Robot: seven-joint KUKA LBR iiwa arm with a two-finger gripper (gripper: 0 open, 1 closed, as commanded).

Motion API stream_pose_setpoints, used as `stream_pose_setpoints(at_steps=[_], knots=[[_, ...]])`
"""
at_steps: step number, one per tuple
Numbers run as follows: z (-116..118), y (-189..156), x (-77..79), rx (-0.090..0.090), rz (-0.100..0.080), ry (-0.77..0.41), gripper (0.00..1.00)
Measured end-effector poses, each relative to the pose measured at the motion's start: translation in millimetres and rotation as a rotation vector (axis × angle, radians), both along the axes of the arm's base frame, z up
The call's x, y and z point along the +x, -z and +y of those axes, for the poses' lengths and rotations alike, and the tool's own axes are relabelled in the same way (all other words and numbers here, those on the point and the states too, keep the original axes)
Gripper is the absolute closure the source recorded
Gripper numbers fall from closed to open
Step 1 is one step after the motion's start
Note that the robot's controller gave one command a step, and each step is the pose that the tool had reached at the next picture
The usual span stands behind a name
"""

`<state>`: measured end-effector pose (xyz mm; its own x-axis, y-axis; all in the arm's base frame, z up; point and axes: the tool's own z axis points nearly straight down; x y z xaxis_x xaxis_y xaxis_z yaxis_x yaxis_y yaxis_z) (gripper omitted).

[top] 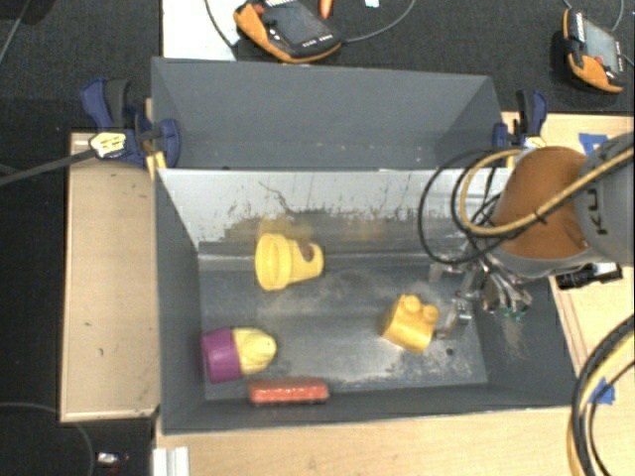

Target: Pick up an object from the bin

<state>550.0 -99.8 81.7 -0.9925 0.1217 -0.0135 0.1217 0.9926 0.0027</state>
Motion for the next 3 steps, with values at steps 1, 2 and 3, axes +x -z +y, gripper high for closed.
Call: stream_pose_setpoints(at_steps=[1,2,3], knots=[[-9.5,-94.1,-7.4,-0.006,-0.005,-0.199,0.00],[-17.4,-12.3,-45.7,-0.002,0.004,-0.146,0.00],[23.2,-48.7,-41.2,-0.006,-0.015,-0.144,0.00]])
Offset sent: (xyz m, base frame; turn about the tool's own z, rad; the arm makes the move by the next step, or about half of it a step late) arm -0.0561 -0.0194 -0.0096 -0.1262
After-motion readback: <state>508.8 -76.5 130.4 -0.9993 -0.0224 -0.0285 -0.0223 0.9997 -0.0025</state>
